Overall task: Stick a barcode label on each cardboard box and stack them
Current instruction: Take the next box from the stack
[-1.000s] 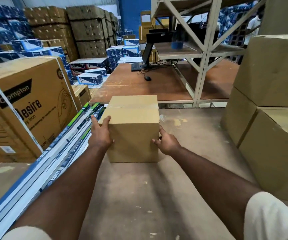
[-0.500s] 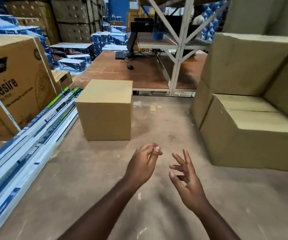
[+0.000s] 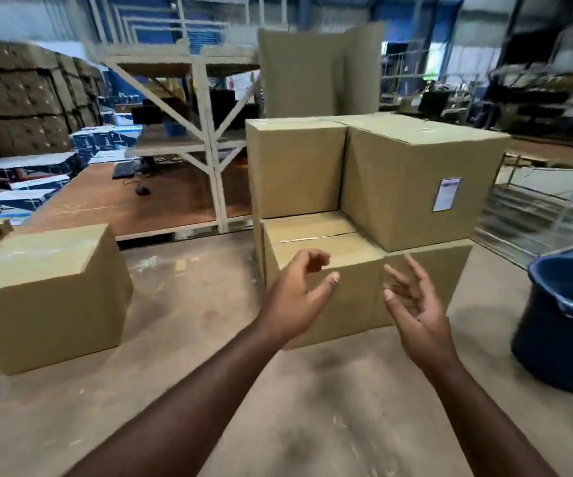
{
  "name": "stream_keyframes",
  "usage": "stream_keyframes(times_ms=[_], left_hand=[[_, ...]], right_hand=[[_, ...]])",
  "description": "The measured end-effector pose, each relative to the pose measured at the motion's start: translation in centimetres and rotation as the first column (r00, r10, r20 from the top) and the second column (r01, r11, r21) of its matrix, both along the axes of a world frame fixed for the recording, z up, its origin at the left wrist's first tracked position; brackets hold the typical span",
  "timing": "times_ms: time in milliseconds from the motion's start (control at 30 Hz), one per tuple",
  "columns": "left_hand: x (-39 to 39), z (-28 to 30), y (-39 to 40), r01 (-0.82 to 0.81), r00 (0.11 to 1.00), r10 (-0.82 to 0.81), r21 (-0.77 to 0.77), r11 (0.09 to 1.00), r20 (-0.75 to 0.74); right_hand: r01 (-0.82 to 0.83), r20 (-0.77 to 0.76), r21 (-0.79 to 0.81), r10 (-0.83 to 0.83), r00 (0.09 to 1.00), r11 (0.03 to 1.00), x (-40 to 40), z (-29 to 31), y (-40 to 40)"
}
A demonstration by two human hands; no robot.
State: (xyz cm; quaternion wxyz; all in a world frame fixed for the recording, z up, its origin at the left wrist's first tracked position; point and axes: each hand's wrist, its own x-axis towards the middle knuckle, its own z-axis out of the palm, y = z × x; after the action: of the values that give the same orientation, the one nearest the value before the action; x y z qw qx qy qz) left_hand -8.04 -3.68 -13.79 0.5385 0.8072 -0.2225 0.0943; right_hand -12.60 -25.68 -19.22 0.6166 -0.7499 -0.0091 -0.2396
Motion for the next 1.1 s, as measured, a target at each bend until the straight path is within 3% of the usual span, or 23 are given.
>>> stream_keyframes(times_ms=[133, 300, 400, 533, 667, 867, 1000, 1100], left_hand=[[2.5, 4.2, -9.3, 0.010, 1.000, -0.010, -0.030, 1.000, -0.022], [6.9, 6.6, -17.1, 0.016, 0.999, -0.014, 0.053, 0.998, -0.033], [10.6, 8.0, -19.8, 0.038, 0.994, -0.028, 0.097, 0.995, -0.102], [15.1, 6.7, -21.8, 0.058, 0.966, -0.027, 0.115, 0.992, -0.255], [16.9, 3.7, -23.2, 0.087, 0.947, -0.068, 0.047, 0.995, -0.314], [19.9, 2.0, -23.4, 0.095, 0.948, -0.081, 0.033, 0.995, -0.307], [19.2, 1.9, -22.5, 0.111, 0.960, -0.123, -0.063, 0.992, -0.250], [16.9, 2.4, -20.7, 0.092, 0.989, -0.101, -0.091, 0.992, -0.106]], right_hand=[[0.128, -0.022, 0.178, -0.126, 0.992, 0.976, 3.7, 3.2, -8.6], [0.218, -0.053, 0.132, -0.212, 0.976, 0.967, 9.5, 7.1, -16.3], [0.267, -0.129, 0.199, -0.245, 0.961, 0.943, 13.7, 9.2, -20.2], [0.288, -0.186, 0.182, -0.255, 0.949, 0.940, 16.3, 9.1, -22.5], [0.271, -0.211, 0.168, -0.234, 0.949, 0.948, 18.0, 7.4, -23.2], [0.279, -0.182, 0.262, -0.236, 0.954, 0.924, 20.1, 8.8, -24.1], [0.282, -0.119, 0.206, -0.262, 0.958, 0.937, 19.1, 8.4, -23.7], [0.321, -0.004, 0.103, -0.323, 0.947, 0.941, 15.9, 8.0, -22.2]])
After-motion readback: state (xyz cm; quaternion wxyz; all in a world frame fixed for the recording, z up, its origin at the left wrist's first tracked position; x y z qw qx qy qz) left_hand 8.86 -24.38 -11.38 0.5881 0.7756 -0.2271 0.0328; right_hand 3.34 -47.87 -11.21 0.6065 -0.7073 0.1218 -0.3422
